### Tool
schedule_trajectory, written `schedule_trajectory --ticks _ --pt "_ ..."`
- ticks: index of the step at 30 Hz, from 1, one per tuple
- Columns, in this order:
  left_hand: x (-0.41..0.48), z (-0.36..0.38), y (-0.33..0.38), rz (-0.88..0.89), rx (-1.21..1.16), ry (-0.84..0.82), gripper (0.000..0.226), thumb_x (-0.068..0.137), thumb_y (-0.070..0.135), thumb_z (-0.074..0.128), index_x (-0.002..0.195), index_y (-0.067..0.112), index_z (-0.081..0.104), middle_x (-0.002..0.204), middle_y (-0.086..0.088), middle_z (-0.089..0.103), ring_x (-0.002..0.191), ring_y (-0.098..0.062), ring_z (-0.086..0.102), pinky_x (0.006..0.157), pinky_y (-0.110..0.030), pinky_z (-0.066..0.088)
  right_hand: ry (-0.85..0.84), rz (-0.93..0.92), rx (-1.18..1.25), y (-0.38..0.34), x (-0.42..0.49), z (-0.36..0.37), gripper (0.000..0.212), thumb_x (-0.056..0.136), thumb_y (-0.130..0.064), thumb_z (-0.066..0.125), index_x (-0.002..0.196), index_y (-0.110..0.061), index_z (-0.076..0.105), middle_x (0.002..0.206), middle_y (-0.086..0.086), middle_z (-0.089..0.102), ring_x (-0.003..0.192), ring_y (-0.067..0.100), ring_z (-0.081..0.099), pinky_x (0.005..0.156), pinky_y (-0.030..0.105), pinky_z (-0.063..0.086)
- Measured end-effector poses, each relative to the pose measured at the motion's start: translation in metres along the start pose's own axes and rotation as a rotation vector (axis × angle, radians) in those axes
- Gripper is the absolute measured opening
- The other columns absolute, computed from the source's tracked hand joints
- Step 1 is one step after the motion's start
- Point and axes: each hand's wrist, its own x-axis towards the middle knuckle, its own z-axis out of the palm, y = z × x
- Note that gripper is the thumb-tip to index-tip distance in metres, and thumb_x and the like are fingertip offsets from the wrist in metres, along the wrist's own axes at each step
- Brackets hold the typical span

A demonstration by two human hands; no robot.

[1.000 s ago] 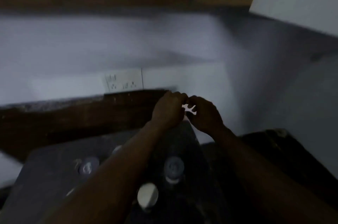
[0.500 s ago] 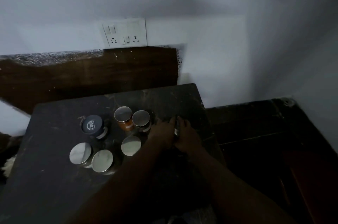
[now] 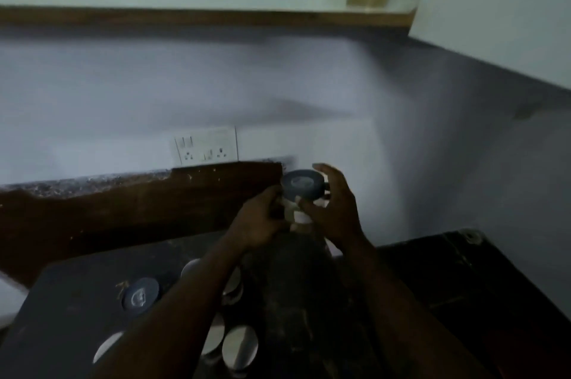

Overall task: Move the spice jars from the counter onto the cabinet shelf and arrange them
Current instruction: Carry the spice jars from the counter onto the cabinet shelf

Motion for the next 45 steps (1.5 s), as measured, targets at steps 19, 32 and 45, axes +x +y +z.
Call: schedule_trajectory --ticks 19,32,45 --pt "0.137 -0.163 0.258 0.386 -0.021 0.723 0.095 0.06 0.071 0.075 0.139 0.034 0.037 0.122 0.006 0.065 0.103 -0.015 0.068 0.081 -0.037 0.059 0.312 -0.405 0.191 -0.23 0.233 -0.122 0.078 0.081 -0.05 0.081 0.145 -0.032 0.04 0.134 -0.008 0.061 0.119 0.003 0.06 0.084 0.012 0.051" --pt "0.229 -0.168 0.266 0.044 0.213 0.639 0.056 0.09 0.039 0.069 0.129 0.01 0.041 0.122 -0.015 0.065 0.111 -0.035 0.064 0.087 -0.042 0.052 0.333 -0.195 -0.09 -0.191 0.306 -0.108 0.083 0.083 -0.038 0.081 0.152 -0.017 0.04 0.104 -0.005 0.062 0.112 0.021 0.064 0.093 0.028 0.046" --pt "0.232 -0.164 0.268 -0.025 0.297 0.578 0.063 0.085 0.05 0.073 0.129 0.014 0.045 0.122 -0.008 0.066 0.113 -0.031 0.064 0.095 -0.046 0.053 0.553 -0.163 -0.306 -0.188 0.299 -0.097 0.045 0.084 -0.013 0.073 0.126 -0.009 0.06 0.126 0.013 0.06 0.11 0.03 0.062 0.083 0.028 0.041"
